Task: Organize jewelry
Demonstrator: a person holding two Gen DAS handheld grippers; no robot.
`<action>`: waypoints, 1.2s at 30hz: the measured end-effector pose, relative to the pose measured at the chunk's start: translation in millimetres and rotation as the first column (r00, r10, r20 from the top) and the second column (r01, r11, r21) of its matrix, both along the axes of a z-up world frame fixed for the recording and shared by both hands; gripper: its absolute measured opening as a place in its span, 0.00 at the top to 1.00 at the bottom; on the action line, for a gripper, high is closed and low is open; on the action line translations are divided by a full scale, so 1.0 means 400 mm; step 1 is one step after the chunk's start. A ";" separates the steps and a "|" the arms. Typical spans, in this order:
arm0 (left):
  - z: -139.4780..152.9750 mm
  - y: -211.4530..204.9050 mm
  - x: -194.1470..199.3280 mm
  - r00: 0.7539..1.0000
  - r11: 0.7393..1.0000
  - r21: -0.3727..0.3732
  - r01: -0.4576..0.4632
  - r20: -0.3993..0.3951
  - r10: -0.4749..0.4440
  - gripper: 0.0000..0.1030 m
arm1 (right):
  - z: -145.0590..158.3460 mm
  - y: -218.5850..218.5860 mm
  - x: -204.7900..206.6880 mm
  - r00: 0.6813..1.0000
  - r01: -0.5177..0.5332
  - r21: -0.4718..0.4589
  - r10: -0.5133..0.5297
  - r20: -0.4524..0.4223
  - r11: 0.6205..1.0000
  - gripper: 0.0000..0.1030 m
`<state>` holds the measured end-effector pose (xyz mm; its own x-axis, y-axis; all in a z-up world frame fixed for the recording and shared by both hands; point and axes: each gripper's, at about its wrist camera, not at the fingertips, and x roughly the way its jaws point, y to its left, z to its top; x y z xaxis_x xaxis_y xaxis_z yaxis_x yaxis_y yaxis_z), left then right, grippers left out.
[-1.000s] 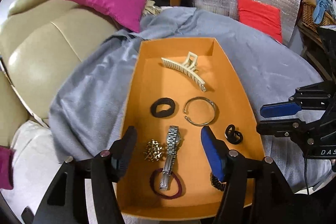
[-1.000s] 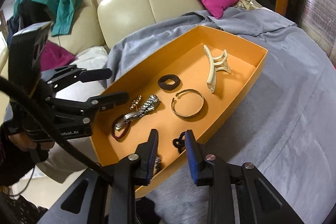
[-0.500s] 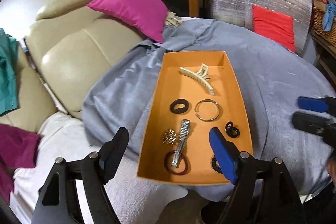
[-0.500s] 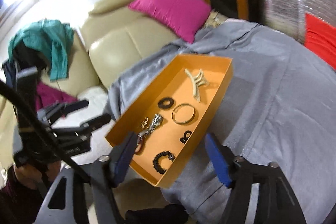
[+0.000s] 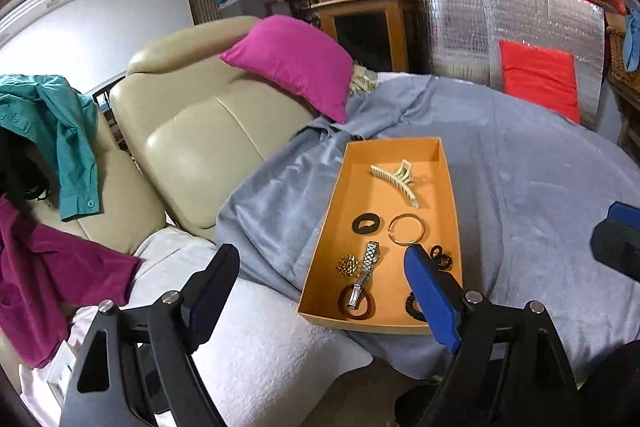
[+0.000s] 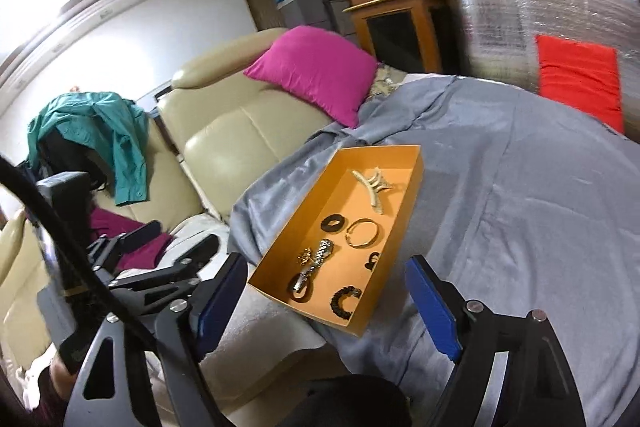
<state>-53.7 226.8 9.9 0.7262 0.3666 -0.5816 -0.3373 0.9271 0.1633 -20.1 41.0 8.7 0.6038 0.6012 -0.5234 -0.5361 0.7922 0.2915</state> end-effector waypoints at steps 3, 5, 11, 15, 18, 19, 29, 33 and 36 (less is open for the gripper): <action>0.023 0.000 -0.037 1.000 1.000 0.016 -0.016 0.013 0.015 0.17 | 0.016 -0.007 -0.040 0.998 0.054 -0.014 -0.054 0.035 0.998 0.19; 0.034 0.000 -0.059 0.999 0.999 0.027 -0.026 0.019 0.025 0.17 | 0.027 -0.009 -0.060 0.998 0.063 -0.018 -0.062 0.031 0.998 0.19; 0.062 -0.004 -0.125 0.998 0.998 0.041 -0.038 0.043 0.036 0.17 | 0.054 -0.002 -0.125 0.997 0.075 -0.004 -0.074 0.030 0.997 0.19; 0.082 -0.013 -0.157 0.998 0.997 0.066 -0.039 0.058 0.035 0.17 | 0.064 0.004 -0.172 0.996 0.083 0.000 -0.083 0.036 0.997 0.19; 0.095 -0.014 -0.178 0.996 0.996 0.076 -0.051 0.073 0.045 0.17 | 0.070 0.000 -0.194 0.995 0.093 0.002 -0.093 0.042 0.996 0.19; 0.099 -0.014 -0.184 0.996 0.996 0.077 -0.055 0.075 0.050 0.17 | 0.071 -0.002 -0.200 0.994 0.098 0.006 -0.098 0.041 0.995 0.19; 0.116 -0.025 -0.224 0.994 0.992 0.105 -0.072 0.084 0.063 0.15 | 0.072 -0.006 -0.233 0.993 0.111 -0.002 -0.110 0.048 0.994 0.19; 0.115 -0.022 -0.227 0.994 0.992 0.103 -0.079 0.080 0.071 0.14 | 0.070 -0.012 -0.231 0.992 0.119 0.003 -0.119 0.041 0.993 0.19; 0.112 -0.020 -0.226 0.995 0.991 0.104 -0.080 0.076 0.072 0.14 | 0.068 -0.013 -0.228 0.992 0.123 0.000 -0.122 0.039 0.992 0.19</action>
<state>-144.2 218.8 54.8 0.7324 0.4794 -0.4834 -0.4204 0.8770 0.2328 -111.2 35.8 35.7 0.6927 0.5201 -0.4997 -0.4458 0.8534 0.2703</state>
